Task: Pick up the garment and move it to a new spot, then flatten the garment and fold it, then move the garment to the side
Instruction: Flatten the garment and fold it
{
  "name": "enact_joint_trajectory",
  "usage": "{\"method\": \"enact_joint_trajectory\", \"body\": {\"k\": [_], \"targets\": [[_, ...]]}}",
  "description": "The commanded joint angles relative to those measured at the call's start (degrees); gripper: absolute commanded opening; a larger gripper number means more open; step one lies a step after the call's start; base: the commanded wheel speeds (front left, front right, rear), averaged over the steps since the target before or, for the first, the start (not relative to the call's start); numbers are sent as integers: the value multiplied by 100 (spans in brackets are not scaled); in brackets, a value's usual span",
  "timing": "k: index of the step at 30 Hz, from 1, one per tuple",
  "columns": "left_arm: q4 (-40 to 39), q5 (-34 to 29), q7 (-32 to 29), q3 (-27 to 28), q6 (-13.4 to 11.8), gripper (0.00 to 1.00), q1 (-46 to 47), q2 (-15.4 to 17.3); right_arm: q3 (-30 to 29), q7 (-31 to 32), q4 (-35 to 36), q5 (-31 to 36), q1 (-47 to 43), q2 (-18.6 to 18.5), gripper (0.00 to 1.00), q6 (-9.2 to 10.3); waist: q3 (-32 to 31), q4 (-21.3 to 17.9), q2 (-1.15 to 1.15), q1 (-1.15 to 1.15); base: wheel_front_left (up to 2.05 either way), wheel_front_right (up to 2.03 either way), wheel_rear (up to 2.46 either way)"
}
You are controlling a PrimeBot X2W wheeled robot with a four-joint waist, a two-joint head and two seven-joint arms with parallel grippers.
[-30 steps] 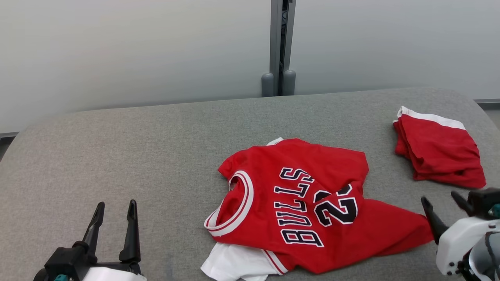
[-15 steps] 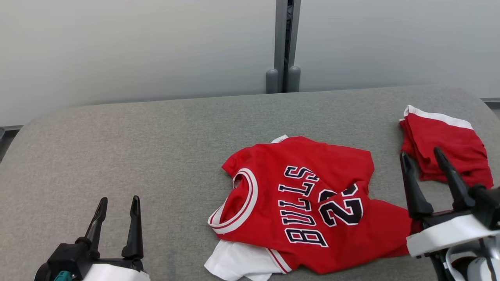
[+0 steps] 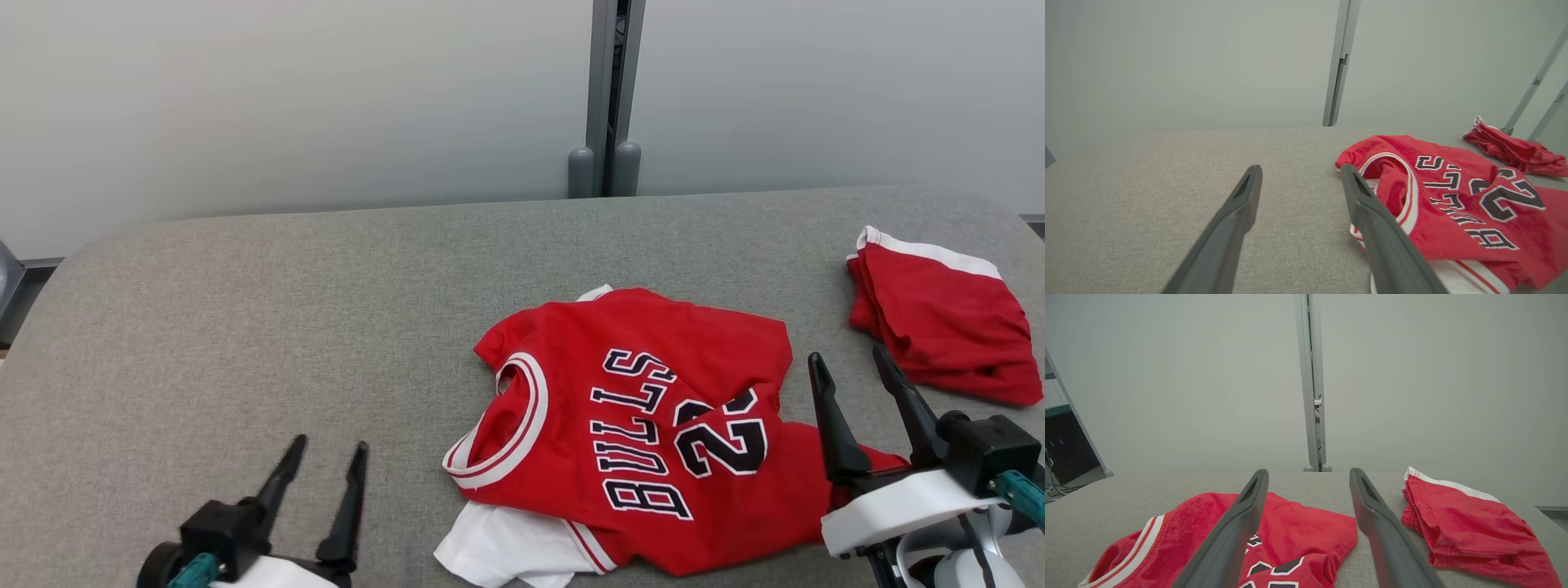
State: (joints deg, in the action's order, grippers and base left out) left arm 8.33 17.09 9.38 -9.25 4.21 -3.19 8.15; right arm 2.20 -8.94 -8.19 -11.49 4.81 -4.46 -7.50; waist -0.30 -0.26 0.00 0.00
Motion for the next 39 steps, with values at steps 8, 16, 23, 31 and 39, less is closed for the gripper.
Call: {"method": "enact_joint_trajectory", "body": {"k": [8, 16, 23, 31, 39], "targets": [[136, 427, -1463, -727, 274, 100, 192, 181, 123, -50, -123, -61, 175, -65, 100, 0, 43, -105, 0, 0, 0, 0, 0], [228, 949, -2778, -1391, 329, 100, 462, 525, 244, 13, -179, -63, 350, -98, 100, 0, 245, -381, 0, 0, 0, 0, 0], [666, 1016, -3112, -1698, 332, 100, 812, 609, 363, -26, -257, -105, 524, -65, 100, 0, 488, -605, 0, 0, 0, 0, 0], [869, 1197, -3092, -1966, 329, 1, 923, 656, 307, -103, -376, -95, 546, -34, 100, 0, 500, -562, 0, 0, 0, 0, 0], [864, 1298, -2957, -1906, 279, 0, 922, 747, 322, -150, -484, -115, 498, -30, 100, 0, 333, -209, 0, 0, 0, 0, 0]]}}
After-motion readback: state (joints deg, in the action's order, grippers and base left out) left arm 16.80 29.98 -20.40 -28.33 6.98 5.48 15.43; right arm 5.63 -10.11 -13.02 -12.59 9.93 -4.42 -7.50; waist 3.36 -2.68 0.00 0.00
